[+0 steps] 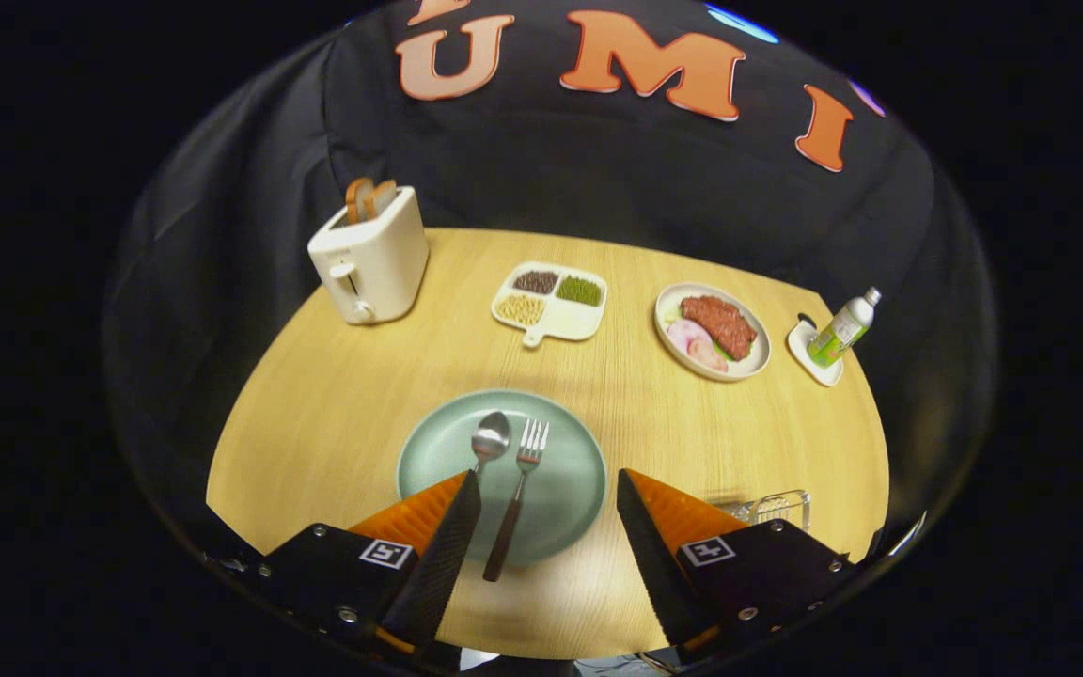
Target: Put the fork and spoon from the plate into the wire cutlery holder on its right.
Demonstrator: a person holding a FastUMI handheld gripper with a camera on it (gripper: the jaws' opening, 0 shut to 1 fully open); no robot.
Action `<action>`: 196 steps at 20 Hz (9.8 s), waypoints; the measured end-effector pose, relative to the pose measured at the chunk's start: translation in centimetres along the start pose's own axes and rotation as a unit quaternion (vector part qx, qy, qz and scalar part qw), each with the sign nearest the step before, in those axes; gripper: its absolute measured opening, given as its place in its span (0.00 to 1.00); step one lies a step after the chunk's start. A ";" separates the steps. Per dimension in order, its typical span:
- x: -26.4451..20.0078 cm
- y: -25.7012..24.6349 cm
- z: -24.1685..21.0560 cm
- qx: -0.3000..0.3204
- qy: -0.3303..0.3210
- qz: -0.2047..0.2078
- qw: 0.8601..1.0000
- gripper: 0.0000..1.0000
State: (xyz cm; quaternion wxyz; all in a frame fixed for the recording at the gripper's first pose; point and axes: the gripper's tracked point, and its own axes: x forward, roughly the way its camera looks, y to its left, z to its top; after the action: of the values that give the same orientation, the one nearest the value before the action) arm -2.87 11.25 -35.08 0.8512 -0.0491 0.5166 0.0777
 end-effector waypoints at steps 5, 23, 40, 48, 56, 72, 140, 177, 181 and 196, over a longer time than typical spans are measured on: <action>4.1 0.8 -3.4 0.022 0.072 0.012 0.997 0.83; 9.9 2.3 -7.4 0.050 0.204 0.021 0.977 0.14; 0.8 -5.7 -4.8 0.103 0.140 0.003 0.985 0.04; -4.8 -15.8 -10.6 0.127 0.169 -0.050 0.976 0.04; -6.4 -19.3 -14.0 0.084 0.225 -0.026 0.970 0.04; -4.8 -21.7 -14.5 0.075 0.342 0.013 0.937 0.06; 6.2 3.2 -4.0 0.123 0.225 0.070 0.964 0.04; -4.2 -18.7 -15.1 0.057 0.366 0.030 0.928 0.04; -4.4 -18.6 -14.0 0.076 0.361 0.042 0.929 0.08; -7.9 -18.1 -2.8 0.164 0.134 0.081 0.974 0.22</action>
State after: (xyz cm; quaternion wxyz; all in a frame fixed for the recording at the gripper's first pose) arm -5.53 -7.61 -29.32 0.7617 0.1235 0.6338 0.0531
